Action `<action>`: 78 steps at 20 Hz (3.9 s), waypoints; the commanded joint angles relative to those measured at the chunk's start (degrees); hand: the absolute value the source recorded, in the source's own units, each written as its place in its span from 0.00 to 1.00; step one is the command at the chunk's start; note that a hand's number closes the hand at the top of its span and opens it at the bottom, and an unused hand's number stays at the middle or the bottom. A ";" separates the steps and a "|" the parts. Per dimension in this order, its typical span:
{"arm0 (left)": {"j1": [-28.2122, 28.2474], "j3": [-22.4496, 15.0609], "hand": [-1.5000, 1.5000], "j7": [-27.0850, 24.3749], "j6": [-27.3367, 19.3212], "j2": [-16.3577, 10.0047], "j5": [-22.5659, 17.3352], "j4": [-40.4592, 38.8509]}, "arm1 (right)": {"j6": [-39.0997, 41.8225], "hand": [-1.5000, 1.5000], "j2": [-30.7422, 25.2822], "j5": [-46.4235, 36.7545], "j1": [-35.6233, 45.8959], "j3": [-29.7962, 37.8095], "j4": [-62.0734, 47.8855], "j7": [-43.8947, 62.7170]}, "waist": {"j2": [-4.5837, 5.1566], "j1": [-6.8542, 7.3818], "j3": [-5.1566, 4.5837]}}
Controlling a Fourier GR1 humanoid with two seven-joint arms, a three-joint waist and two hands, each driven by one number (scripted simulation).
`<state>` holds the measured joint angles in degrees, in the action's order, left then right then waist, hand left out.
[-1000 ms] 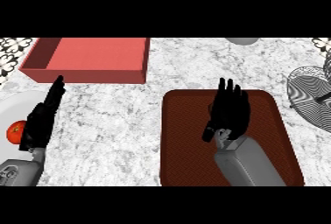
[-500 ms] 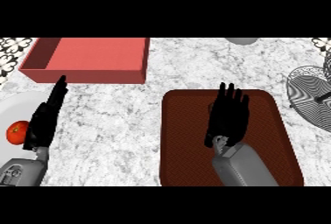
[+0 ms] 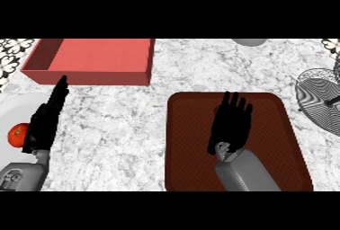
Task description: Pick the sweet potato from the tray and place it in the tiered basket
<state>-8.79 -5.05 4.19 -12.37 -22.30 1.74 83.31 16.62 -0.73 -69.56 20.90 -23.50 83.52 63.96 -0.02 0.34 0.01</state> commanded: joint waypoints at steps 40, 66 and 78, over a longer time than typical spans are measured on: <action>-1.07 7.09 0.50 -2.12 5.40 3.84 5.35 -3.28 | -11.61 1.00 0.68 5.21 2.31 -1.86 -6.27 0.07 | -0.05 -0.63 -0.03; -0.37 7.39 0.50 4.12 6.36 3.95 5.28 3.16 | 11.90 1.00 -27.58 49.46 -3.56 41.64 49.60 -30.38 | -0.15 -0.86 0.00; -1.59 7.89 0.50 -1.75 7.84 5.35 6.94 -2.24 | 11.39 1.00 -36.99 45.52 2.25 46.56 26.32 -48.88 | 0.30 0.01 0.01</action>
<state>-9.11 2.94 4.39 -4.91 -17.14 7.83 83.73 29.79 -34.19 -18.44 22.43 22.49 116.40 23.49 0.08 0.18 0.00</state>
